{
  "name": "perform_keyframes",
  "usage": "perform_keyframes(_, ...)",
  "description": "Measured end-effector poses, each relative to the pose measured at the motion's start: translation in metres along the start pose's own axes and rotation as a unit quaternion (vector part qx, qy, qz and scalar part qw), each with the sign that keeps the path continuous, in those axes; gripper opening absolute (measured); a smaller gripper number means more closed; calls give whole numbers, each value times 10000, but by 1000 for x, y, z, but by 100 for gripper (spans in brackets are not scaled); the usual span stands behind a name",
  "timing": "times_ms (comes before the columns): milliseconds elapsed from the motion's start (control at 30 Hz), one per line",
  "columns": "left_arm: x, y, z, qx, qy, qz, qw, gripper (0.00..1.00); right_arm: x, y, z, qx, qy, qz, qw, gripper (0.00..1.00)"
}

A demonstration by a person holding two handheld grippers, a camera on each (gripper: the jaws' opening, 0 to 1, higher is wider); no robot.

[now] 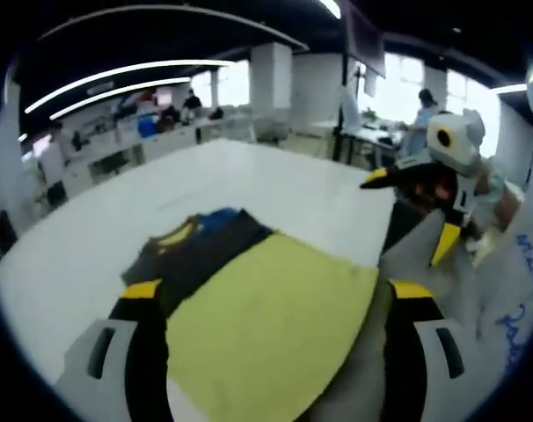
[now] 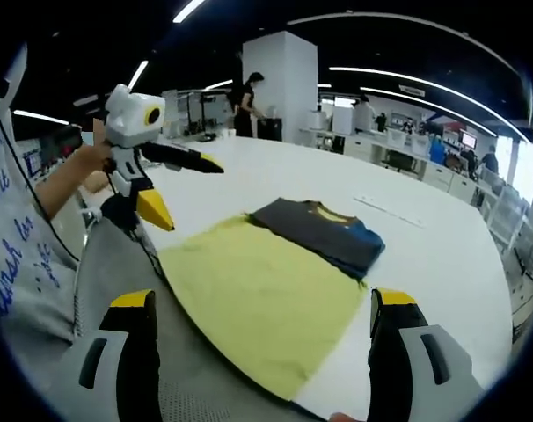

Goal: Fold the garment on the visible template until the final outline fits inside the template.

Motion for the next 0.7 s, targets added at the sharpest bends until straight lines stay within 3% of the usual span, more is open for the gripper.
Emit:
perform_keyframes(200, 7, 7, 7, 131, 305, 171, 9993, 98, -4, 6, -1, 14, 101, -17, 9999, 100)
perform_keyframes(500, 5, 25, 25, 48, 445, -27, 9990, 99, 2, 19, 18, -80, -71, 217, 9997, 100)
perform_keyframes(700, 0, 29, 25, 28, 375, -201, 9991, 99, 5, 19, 24, -172, -140, 263, 9994, 100)
Point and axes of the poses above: the point that each gripper's makers call its tool centre point, and the gripper's own axes: y roughly backward along the fingers, x roughly to its right, z roughly out of its underside, the point moved 3 cm from there along y, roughly backward along the fingers, and after that the axes turned 8 degrees about y, right-handed, at the moved point
